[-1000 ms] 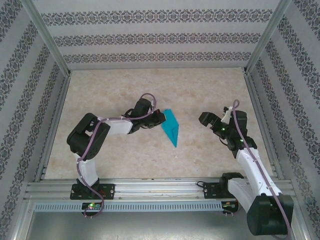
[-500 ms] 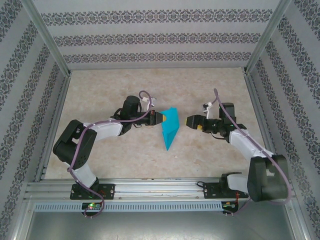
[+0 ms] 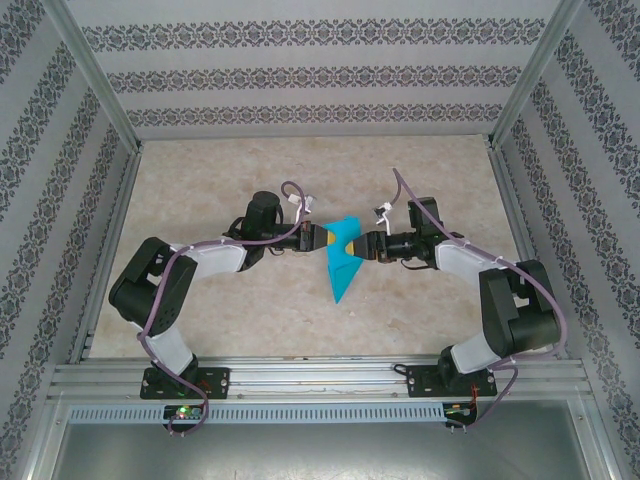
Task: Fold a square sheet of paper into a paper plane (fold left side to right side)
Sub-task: Place the paper at the center of the table.
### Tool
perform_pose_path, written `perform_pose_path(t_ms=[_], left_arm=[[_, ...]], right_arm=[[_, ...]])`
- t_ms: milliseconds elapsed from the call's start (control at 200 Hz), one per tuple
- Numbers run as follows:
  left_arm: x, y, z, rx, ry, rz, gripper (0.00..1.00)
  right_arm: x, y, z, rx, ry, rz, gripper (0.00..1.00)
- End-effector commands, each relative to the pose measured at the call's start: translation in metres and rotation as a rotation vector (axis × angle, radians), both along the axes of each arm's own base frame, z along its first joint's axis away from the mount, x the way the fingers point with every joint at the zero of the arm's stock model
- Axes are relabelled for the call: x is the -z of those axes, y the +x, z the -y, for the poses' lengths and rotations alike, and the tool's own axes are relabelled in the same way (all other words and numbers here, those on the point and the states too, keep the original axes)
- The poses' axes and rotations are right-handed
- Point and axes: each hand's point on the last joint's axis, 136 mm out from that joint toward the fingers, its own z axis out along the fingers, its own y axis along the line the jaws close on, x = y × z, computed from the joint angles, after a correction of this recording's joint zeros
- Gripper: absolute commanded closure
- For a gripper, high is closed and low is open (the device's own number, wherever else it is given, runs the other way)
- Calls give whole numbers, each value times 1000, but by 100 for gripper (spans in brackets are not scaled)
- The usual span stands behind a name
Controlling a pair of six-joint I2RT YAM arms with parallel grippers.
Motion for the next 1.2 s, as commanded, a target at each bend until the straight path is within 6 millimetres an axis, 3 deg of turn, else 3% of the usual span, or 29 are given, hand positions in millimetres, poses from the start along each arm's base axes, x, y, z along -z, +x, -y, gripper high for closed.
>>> perform_pose_path(t_ms=[0,500,819,934,1194], left_arm=[[2,3,-2,-9,-5,14,100],[24,-2,-10,-17,89,-23,100],[29,-3,-12,-26,103,-33,100],[35,-3,-18,-56,146,-20,73],[39,-2,-53,-178,351,46,48]], right_arm=[[-18,7,-4,-27,38,64,32],[-26,25,0,5,19,81,54],[-10,32,2,36,-21,29,84],[4,36,5,67,-61,-9,98],[51,39,15,145,-186,-147,100]])
